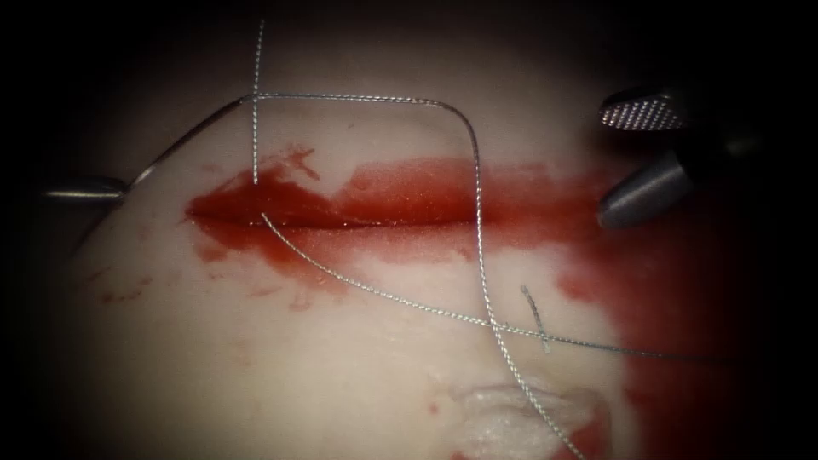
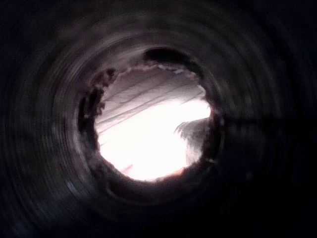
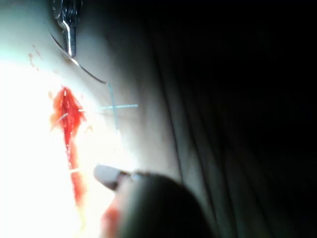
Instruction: Wound Closure
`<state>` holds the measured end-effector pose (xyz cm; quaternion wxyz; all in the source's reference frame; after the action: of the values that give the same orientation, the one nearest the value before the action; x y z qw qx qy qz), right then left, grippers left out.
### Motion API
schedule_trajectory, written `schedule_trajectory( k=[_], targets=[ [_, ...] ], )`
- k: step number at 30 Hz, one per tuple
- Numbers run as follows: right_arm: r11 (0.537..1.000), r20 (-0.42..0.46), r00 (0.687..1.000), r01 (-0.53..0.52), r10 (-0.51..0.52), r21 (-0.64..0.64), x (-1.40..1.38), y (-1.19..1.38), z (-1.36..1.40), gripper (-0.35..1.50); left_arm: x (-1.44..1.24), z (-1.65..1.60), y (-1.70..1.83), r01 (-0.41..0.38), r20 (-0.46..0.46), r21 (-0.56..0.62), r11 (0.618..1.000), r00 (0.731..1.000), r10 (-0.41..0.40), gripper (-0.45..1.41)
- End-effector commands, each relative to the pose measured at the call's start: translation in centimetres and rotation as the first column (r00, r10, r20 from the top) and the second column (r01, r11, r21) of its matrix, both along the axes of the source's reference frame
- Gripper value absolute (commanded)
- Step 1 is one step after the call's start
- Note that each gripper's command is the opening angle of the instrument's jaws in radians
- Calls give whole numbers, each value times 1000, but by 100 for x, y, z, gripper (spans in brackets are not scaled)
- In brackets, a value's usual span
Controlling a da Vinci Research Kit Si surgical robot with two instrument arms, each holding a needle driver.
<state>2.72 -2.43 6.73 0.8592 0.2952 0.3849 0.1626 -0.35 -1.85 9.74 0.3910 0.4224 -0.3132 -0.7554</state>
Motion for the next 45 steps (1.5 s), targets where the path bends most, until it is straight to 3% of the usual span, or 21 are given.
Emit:
schedule_trajectory(
  k=[1, 6, 8, 9, 13, 14, 16, 17, 19, 21, 25, 30, 33, 36, 38, 45],
  targets=[
    [1000, -81, 996, -31, 31, -5, 28, -8, 3, 29, -9, -3, 11, 21, 16, -7, 1000, 1000, -21, -45],
    [975, -181, 968, -146, 176, 165, 71, -21, 8, 46, -24, -5, 7, 118, 139, 2, 993, 983, -117, -45],
    [948, -185, 957, -169, 223, 270, 84, -21, 12, 27, -29, -4, 6, 172, 224, -6, 985, 960, -167, -45],
    [940, -185, 952, -187, 245, 285, 90, -21, 15, 27, -32, -3, 5, 206, 285, -11, 978, 939, -195, -45],
    [901, -205, 885, -374, 417, 219, 109, -18, 32, 36, -43, -1, -1, 257, 368, 1, 967, 899, -239, -45],
    [878, -205, 858, -432, 470, 205, 113, -15, 38, 44, -45, 0, -3, 264, 376, 16, 964, 892, -250, -45],
    [858, -196, 839, -471, 508, 206, 120, -11, 47, 68, -51, 1, -6, 282, 405, 50, 958, 871, -278, -45],
    [839, -174, 826, -498, 536, 220, 124, -8, 54, 78, -53, 1, -7, 299, 441, 75, 951, 846, -301, -45],
    [823, -162, 811, -526, 562, 215, 129, -6, 65, 81, -59, 0, -8, 331, 522, 68, 941, 793, -316, -45],
    [806, -154, 794, -557, 588, 202, 134, -3, 78, 89, -63, -1, -8, 335, 551, 65, 940, 773, -314, -45],
    [762, -147, 751, -610, 643, 218, 139, 1, 96, 103, -67, -2, -14, 333, 510, 77, 940, 797, -324, -45],
    [728, -129, 719, -658, 683, 193, 146, 5, 109, 98, -68, -1, -15, 363, 492, 112, 925, 789, -369, -45],
    [717, -123, 708, -671, 695, 188, 151, 8, 110, 104, -69, 1, -17, 369, 454, 109, 923, 807, -376, -45],
    [710, -129, 700, -677, 703, 194, 153, 11, 108, 98, -69, 6, -21, 372, 376, 100, 923, 845, -382, -45],
    [706, -129, 696, -681, 707, 196, 156, 12, 107, 96, -70, 10, -23, 380, 348, 98, 920, 853, -389, -45],
    [694, -120, 685, -693, 718, 196, 164, 16, 109, 93, -72, 16, -28, 419, 339, 132, 898, 832, -439, -45]
  ],
)
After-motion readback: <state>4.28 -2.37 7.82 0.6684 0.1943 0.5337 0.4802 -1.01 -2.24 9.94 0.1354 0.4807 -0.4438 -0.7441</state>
